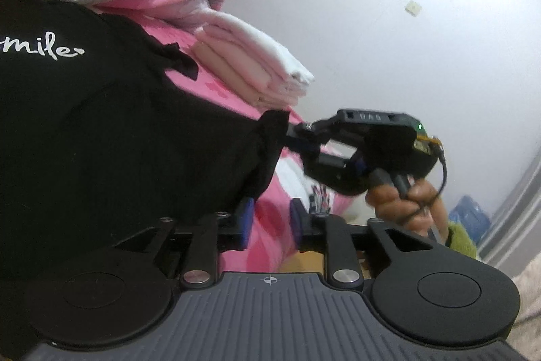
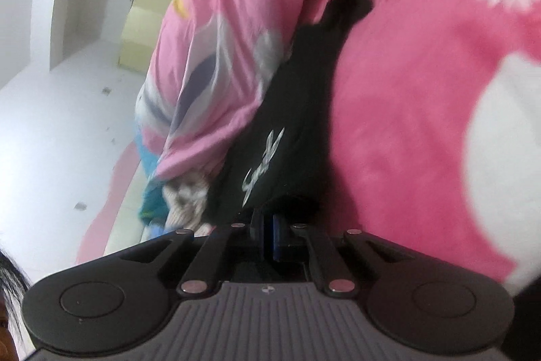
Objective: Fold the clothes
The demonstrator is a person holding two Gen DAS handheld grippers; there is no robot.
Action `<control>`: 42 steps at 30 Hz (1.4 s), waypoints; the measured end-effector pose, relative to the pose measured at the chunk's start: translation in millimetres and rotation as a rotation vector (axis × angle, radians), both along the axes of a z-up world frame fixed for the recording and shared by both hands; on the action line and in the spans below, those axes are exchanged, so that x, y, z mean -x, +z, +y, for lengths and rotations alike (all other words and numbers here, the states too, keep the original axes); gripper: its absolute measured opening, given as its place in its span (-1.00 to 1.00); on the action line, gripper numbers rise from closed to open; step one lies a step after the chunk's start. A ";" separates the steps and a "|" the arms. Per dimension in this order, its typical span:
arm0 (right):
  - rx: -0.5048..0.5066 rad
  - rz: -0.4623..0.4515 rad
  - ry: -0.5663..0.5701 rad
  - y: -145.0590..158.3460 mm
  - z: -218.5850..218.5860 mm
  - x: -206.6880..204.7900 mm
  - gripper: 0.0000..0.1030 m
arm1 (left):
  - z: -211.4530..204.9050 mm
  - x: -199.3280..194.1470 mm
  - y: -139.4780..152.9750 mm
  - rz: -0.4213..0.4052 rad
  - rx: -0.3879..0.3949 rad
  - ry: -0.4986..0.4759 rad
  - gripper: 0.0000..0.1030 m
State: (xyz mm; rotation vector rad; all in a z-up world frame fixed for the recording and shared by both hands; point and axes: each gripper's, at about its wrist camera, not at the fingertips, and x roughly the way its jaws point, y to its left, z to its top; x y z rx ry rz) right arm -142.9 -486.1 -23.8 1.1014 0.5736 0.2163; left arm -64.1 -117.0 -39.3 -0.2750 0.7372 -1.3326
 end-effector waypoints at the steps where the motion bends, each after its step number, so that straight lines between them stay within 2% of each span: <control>1: 0.016 -0.002 -0.023 -0.4 -3.6 5.8 -0.91 | 3.1 1.3 -1.3 -0.001 -0.013 0.001 -0.52; 4: 0.019 0.013 -0.078 -10.7 -11.4 22.7 -0.91 | 13.8 3.9 -3.9 -0.001 -0.041 0.012 -0.52; 7: 0.037 0.096 -0.152 -32.2 -15.5 36.9 -0.91 | 24.3 5.9 -2.8 -0.019 -0.071 0.032 -0.52; 9: -0.005 0.108 -0.200 -43.8 -22.5 50.4 -0.91 | 31.5 9.3 -0.3 -0.055 -0.108 0.049 -0.51; 11: -0.045 0.100 -0.236 -50.2 -27.7 62.9 -0.87 | 38.5 15.2 2.5 -0.102 -0.144 0.051 -0.40; 13: -0.012 0.077 -0.240 -43.3 -25.5 70.6 -0.85 | 42.4 21.4 5.1 -0.149 -0.177 0.052 -0.36; 15: 0.016 0.044 -0.220 -34.1 -21.1 74.5 -0.64 | 48.6 28.1 5.0 -0.174 -0.196 0.057 -0.33; 17: 0.044 0.029 -0.188 -26.1 -14.0 74.5 -0.03 | 54.2 34.5 3.8 -0.189 -0.215 0.067 -0.32; 19: 0.116 0.030 -0.167 -17.3 -3.1 70.9 0.05 | 58.5 38.7 2.1 -0.196 -0.226 0.087 -0.32; 21: 0.158 0.044 -0.156 -14.4 4.6 68.7 0.05 | 62.9 40.7 1.3 -0.196 -0.234 0.109 -0.32; 28: 0.167 0.056 -0.178 -23.8 13.8 70.9 0.09 | 90.5 46.4 5.8 -0.225 -0.281 0.195 -0.32; 31: 0.171 0.059 -0.199 -29.0 16.6 70.9 0.02 | 106.1 45.5 5.7 -0.215 -0.298 0.256 -0.32; 33: 0.174 0.061 -0.214 -32.5 18.4 71.0 -0.28 | 116.7 42.1 5.5 -0.214 -0.311 0.314 -0.32; 34: 0.174 0.056 -0.209 -31.8 19.2 71.7 -0.74 | 121.6 39.7 5.3 -0.214 -0.318 0.341 -0.32; 35: 0.163 0.052 -0.202 -30.5 20.0 72.0 -0.89 | 126.5 37.2 5.1 -0.215 -0.325 0.369 -0.32; 40: 0.050 -0.061 -0.207 -2.6 13.6 84.7 -0.92 | 146.7 21.2 1.8 -0.218 -0.370 0.481 -0.32; 42: 0.000 -0.031 -0.224 -2.2 0.7 85.5 -0.92 | 153.1 16.2 1.4 -0.214 -0.369 0.500 -0.32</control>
